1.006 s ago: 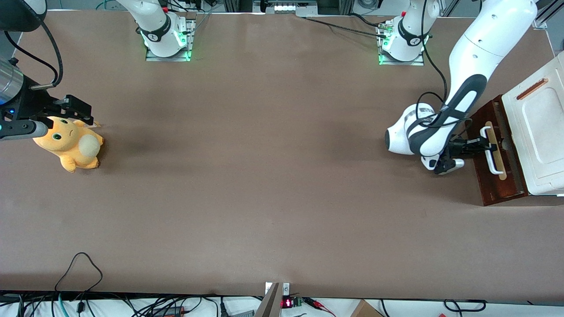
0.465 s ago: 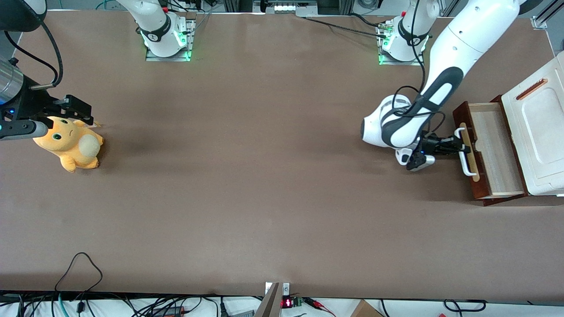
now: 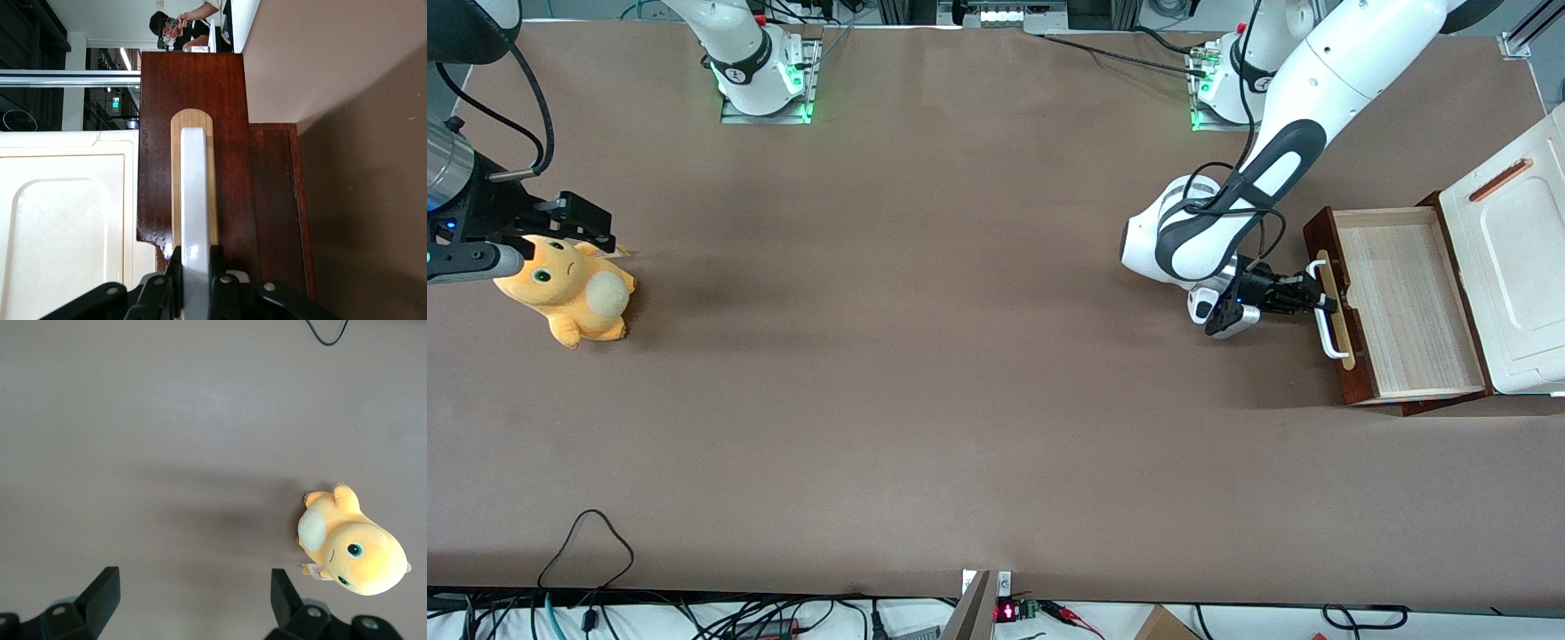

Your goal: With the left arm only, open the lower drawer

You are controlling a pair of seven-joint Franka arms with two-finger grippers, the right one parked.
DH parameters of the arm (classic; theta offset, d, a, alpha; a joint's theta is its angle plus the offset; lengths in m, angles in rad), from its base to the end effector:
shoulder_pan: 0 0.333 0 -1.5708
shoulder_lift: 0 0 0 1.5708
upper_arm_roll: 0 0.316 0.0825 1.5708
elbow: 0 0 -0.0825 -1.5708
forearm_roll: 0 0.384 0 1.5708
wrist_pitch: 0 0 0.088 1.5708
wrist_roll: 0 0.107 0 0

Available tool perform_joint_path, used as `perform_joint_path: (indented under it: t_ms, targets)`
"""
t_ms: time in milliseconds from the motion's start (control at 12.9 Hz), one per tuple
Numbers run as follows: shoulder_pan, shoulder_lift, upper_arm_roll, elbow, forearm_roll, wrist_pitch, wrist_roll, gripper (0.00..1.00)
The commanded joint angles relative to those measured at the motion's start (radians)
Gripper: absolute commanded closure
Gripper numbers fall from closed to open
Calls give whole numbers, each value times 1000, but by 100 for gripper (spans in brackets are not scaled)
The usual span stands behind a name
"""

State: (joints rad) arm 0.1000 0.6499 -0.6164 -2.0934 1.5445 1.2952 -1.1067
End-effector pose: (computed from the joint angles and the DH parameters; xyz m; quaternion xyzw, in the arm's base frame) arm 0.5013 -0.1379 0.1718 -0.7425 0.1016 -0.0823 0.6570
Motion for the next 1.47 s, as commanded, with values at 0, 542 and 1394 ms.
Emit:
perform_joint_path:
  t_ms: [0, 542, 1394]
  targets:
    - [7, -1, 13, 27, 13, 15, 90, 42]
    - [15, -4, 56, 41, 17, 30, 90, 2]
    - [30, -157, 6, 282, -436, 260, 226, 0]
